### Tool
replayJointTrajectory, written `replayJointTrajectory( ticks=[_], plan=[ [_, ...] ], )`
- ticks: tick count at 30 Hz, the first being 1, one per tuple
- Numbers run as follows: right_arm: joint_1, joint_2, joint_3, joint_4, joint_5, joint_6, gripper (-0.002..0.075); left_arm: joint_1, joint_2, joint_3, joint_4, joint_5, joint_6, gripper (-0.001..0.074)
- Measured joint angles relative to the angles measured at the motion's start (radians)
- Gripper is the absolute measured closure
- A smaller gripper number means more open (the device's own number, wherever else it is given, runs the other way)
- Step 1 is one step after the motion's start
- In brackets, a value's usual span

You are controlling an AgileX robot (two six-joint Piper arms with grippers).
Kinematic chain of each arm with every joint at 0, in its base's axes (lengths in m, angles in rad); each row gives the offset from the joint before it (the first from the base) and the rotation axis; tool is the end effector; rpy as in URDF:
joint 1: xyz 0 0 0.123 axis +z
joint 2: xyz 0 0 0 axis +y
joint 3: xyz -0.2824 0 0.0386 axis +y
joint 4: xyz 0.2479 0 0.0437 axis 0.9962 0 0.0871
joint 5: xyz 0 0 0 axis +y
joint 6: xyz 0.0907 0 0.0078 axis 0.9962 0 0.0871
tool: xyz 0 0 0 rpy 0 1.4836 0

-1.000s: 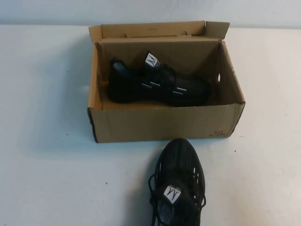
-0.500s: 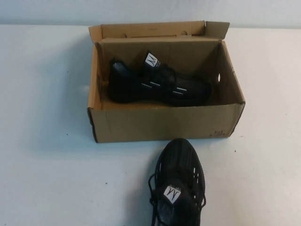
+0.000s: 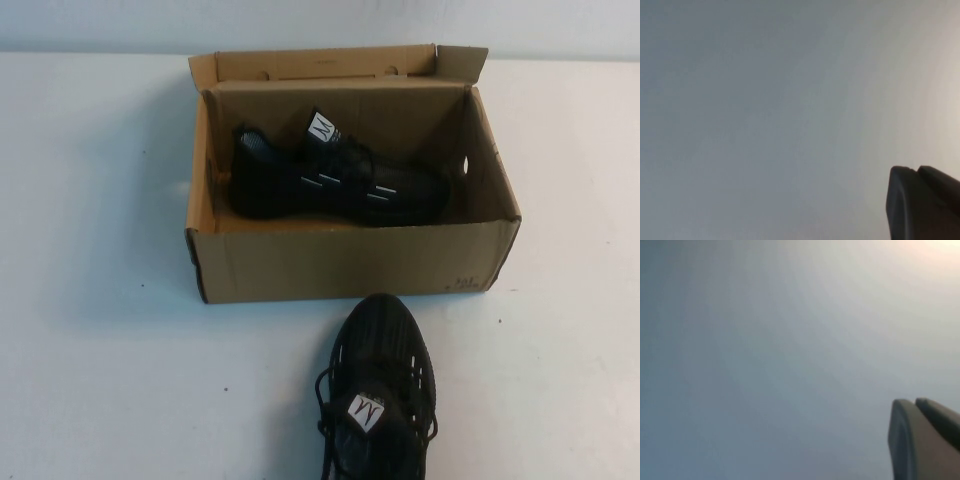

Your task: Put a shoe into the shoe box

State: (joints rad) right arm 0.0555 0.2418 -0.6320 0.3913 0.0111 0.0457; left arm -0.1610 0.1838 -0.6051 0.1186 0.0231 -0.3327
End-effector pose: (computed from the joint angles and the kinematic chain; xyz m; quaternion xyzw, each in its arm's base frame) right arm 0.0290 0.0020 0.4037 0.0976 0.5151 0.2087 0.8256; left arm 0.0181 -0.0027 0.3962 -0.0149 0.5162 -0.1590 0.8415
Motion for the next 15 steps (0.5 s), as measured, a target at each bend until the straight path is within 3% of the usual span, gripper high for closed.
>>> replayJointTrajectory(
  ticks=[4,8,12,15],
  plan=[
    [0.0,0.166,-0.12,-0.011,0.297,0.0,0.0742,0.0,0.081,-0.018,0.0,0.162,0.011,0.0738],
    [0.0,0.276,-0.144,-0.051,0.403,-0.074,0.0742,0.0,0.124,-0.018,-0.003,0.314,0.044,0.0738],
    [0.0,0.333,-0.146,0.079,0.471,-0.099,0.0742,0.0,0.133,-0.018,-0.018,0.414,0.044,0.0738],
    [0.003,0.382,-0.155,0.194,0.544,-0.213,0.0742,0.0,0.137,-0.018,-0.022,0.482,0.05,0.0738]
  ],
)
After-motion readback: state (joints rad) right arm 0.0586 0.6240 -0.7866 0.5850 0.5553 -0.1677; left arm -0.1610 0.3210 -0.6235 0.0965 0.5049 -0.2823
